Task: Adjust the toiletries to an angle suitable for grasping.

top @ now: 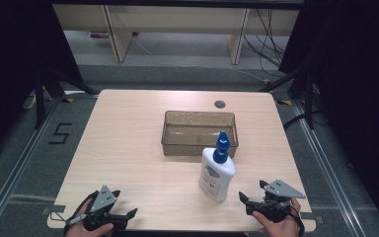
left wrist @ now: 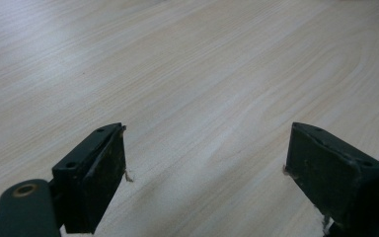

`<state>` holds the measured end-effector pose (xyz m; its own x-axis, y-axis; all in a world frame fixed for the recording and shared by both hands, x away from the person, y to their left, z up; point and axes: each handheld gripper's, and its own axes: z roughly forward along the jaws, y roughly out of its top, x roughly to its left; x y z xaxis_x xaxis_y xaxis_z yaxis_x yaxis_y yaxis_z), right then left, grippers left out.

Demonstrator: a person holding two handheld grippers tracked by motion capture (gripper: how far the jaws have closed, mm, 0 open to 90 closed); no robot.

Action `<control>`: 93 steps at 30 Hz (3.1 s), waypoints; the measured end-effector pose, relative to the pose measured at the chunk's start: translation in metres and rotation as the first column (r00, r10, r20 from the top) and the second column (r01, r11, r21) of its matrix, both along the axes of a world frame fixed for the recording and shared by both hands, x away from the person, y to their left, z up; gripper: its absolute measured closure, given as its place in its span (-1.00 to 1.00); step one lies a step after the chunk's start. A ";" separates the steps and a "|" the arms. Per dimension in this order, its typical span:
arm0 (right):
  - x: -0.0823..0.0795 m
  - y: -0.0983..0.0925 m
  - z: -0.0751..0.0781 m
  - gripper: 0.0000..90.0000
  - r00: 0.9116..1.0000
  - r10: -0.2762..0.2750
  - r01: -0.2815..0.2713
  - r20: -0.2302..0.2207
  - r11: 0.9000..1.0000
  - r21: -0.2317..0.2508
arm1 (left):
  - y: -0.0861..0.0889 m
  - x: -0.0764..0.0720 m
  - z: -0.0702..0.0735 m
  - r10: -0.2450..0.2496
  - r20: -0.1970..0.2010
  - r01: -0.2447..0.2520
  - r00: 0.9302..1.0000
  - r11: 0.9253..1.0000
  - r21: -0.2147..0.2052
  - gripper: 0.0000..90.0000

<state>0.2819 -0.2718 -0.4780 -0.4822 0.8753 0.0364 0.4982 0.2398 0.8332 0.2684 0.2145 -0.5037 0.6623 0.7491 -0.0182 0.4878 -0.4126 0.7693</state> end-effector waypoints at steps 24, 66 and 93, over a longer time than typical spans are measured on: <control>-0.004 0.005 0.010 -0.65 0.999 0.022 -0.025 0.046 0.998 0.062 | -0.001 0.000 0.000 0.000 0.000 0.000 1.000 1.000 0.006 -0.67; -0.025 0.022 0.051 -0.60 0.979 0.137 -0.154 0.154 0.982 0.108 | 0.000 0.001 -0.001 0.005 -0.006 -0.005 1.000 1.000 0.008 -0.67; -0.017 0.040 0.090 -0.56 0.958 0.182 -0.209 0.222 0.972 0.105 | 0.000 0.003 -0.003 0.007 -0.011 -0.007 1.000 1.000 0.007 -0.67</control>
